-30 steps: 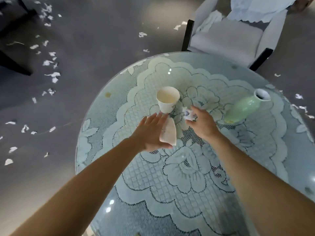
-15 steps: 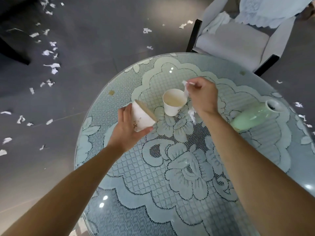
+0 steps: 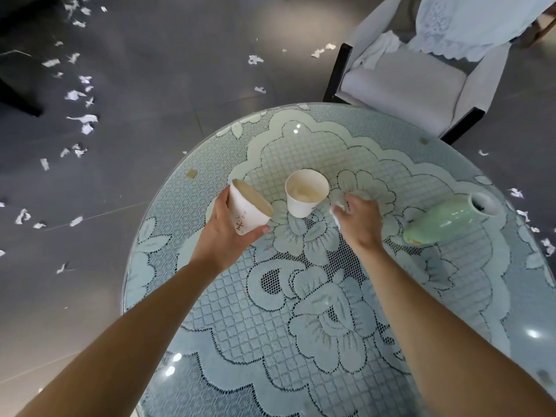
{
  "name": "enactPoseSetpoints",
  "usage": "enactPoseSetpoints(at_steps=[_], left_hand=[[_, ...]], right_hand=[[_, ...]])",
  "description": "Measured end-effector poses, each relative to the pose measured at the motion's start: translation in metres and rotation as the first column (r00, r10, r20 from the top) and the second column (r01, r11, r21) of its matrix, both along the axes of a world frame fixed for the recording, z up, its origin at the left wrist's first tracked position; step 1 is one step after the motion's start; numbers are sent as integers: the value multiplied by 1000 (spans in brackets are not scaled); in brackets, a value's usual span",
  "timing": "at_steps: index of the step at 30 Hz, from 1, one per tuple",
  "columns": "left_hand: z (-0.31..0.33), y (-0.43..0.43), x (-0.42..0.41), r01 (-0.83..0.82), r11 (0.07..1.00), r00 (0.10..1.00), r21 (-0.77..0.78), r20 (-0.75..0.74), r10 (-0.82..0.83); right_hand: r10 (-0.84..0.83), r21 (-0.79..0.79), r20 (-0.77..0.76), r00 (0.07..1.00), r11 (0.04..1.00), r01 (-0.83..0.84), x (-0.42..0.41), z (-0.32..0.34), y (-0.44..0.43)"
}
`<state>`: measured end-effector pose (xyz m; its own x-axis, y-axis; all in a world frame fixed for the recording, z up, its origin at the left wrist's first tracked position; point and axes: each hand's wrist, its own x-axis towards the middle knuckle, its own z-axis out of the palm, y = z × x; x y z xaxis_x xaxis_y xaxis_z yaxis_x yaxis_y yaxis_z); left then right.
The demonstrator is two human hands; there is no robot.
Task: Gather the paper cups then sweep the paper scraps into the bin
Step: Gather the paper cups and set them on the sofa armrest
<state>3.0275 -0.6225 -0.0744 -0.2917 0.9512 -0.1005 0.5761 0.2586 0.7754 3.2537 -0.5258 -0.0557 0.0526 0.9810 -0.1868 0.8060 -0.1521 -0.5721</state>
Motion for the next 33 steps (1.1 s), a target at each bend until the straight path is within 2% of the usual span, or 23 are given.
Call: enactPoseSetpoints(at_steps=[2, 5, 7, 9, 11, 13, 15, 17, 20, 23, 29, 33], left_hand=[[-2, 1, -1, 2, 1000, 1000, -22, 4, -2], [-5, 1, -3, -3, 1000, 1000, -26, -11, 3], [-6, 1, -3, -8, 1000, 1000, -28, -17, 8], [-7, 2, -3, -12, 1000, 1000, -26, -26, 11], [-7, 3, -2, -9, 1000, 1000, -19, -23, 9], [-6, 4, -1, -3, 1000, 1000, -18, -21, 2], [-5, 4, -1, 9, 1000, 1000, -29, -24, -9], [-5, 4, -1, 28, 999, 999, -45, -28, -30], [-4, 3, -4, 50, 997, 999, -52, -14, -50], [1, 1, -7, 69, 997, 998, -32, -5, -69], [15, -7, -4, 94, 995, 994, 33, -62, -92], [30, -10, 18, 99, 994, 995, 41, -6, -98]], right_hand=[[60, -74, 28, 998, 996, -58, 6, -14, -6], [18, -61, -112, 994, 998, -25, 10, -17, -7], [-71, 8, -219, 973, 997, 74, 8, -4, 0], [-65, 163, -319, 946, 979, 122, 1, 19, 11], [84, 288, -305, 949, 958, 8, -10, 40, 16], [252, 317, -158, 955, 929, -193, -21, 52, 15], [343, 269, 24, 939, 902, -337, -27, 55, 15], [354, 150, 105, 929, 918, -366, -30, 52, 13], [387, 3, 37, 921, 922, -387, -36, 44, 7], [389, -57, 16, 921, 920, -388, -42, 32, 4], [228, 39, -113, 967, 974, -225, -34, 32, -17], [175, 60, -197, 965, 984, -166, -3, 43, -45]])
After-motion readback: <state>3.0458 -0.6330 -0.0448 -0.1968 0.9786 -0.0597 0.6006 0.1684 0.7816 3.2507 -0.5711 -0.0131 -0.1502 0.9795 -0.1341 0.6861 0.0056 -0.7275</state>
